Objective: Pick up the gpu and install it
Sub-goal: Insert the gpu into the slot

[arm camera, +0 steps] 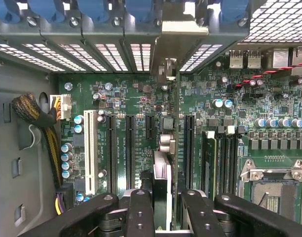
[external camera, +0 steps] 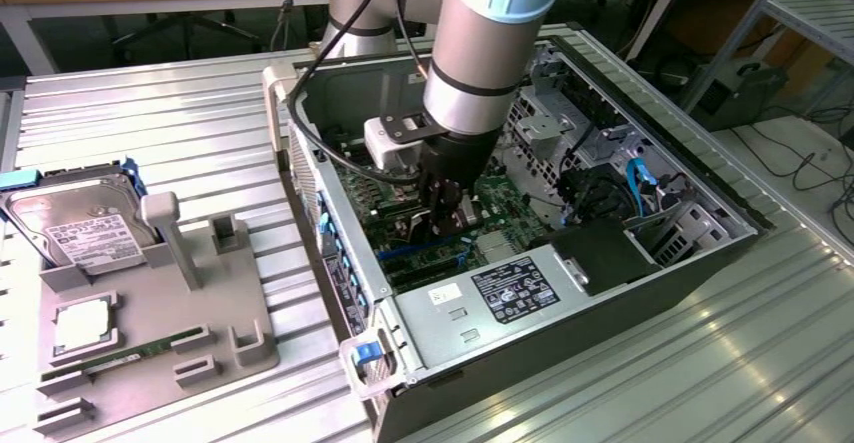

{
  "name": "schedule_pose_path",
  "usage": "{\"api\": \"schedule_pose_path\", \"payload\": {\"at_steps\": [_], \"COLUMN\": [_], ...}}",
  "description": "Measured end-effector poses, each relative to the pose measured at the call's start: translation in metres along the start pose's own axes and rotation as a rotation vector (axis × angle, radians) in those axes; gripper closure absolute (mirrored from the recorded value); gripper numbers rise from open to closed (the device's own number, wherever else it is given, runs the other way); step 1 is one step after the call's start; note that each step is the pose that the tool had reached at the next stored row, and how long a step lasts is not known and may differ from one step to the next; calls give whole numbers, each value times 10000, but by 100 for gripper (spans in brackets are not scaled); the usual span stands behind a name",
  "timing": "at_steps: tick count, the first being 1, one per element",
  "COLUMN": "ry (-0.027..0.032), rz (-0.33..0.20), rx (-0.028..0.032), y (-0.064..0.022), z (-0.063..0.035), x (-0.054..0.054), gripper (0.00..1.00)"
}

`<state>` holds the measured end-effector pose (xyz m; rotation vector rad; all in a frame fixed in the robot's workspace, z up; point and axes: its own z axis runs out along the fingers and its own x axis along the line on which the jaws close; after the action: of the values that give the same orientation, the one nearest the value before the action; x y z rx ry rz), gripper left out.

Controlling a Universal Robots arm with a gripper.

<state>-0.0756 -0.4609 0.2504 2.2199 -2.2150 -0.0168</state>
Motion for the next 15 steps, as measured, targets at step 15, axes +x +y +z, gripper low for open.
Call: {"api": "schedule_pose_path", "payload": {"at_steps": [15], "ry": [2], "rz": [-5], "rx": [0], "y": [23], "z": [24], "x": [-44], "gripper": [73]}}
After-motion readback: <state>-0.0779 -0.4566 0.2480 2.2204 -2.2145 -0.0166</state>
